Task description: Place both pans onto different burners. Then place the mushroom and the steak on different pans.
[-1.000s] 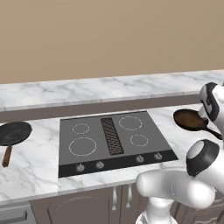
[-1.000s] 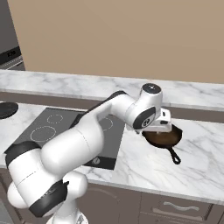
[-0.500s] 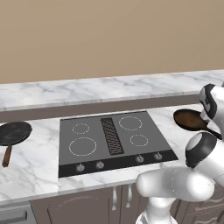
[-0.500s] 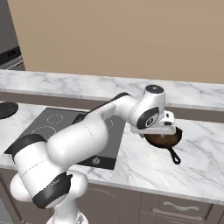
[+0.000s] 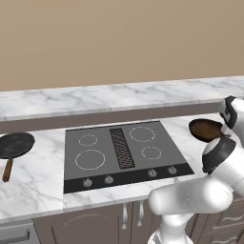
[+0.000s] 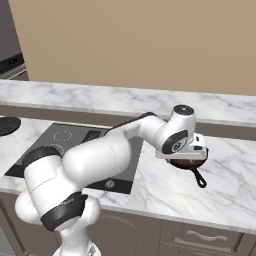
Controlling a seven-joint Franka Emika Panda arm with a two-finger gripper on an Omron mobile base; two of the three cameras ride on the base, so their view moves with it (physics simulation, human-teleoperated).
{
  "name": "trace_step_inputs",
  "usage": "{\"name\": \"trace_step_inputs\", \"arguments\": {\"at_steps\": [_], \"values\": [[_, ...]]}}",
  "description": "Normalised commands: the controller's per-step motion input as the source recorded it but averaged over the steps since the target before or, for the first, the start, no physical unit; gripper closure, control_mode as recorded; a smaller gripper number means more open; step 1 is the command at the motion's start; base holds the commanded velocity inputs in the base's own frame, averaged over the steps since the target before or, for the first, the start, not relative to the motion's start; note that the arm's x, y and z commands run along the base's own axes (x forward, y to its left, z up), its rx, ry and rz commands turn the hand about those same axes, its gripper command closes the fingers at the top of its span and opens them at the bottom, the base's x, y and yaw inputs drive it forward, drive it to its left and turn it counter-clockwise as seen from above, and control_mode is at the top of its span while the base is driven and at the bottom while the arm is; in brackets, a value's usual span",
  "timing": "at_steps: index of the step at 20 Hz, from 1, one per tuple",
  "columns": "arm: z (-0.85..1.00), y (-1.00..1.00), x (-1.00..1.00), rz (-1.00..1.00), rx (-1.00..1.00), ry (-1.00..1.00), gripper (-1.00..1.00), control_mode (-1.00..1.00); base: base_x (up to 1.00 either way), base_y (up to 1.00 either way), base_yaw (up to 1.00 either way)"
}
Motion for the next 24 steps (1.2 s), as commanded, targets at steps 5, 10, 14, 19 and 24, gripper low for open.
{"name": "trace_step_inputs", "arguments": {"at_steps": [5,10,14,19,24], "values": [[-0.24,-0.17,0.12,0.0,0.0,0.0,-1.0,-1.0,0.0,0.0,0.0],[-0.21,-0.22,0.03,0.0,0.0,0.0,-1.0,-1.0,0.0,0.0,0.0],[-0.21,-0.23,0.0,0.0,0.0,0.0,-1.0,-1.0,0.0,0.0,0.0],[-0.22,-0.18,0.06,0.0,0.0,0.0,-1.0,-1.0,0.0,0.0,0.0],[-0.19,-0.12,0.08,0.0,0.0,0.0,-1.0,-1.0,0.0,0.0,0.0]]}}
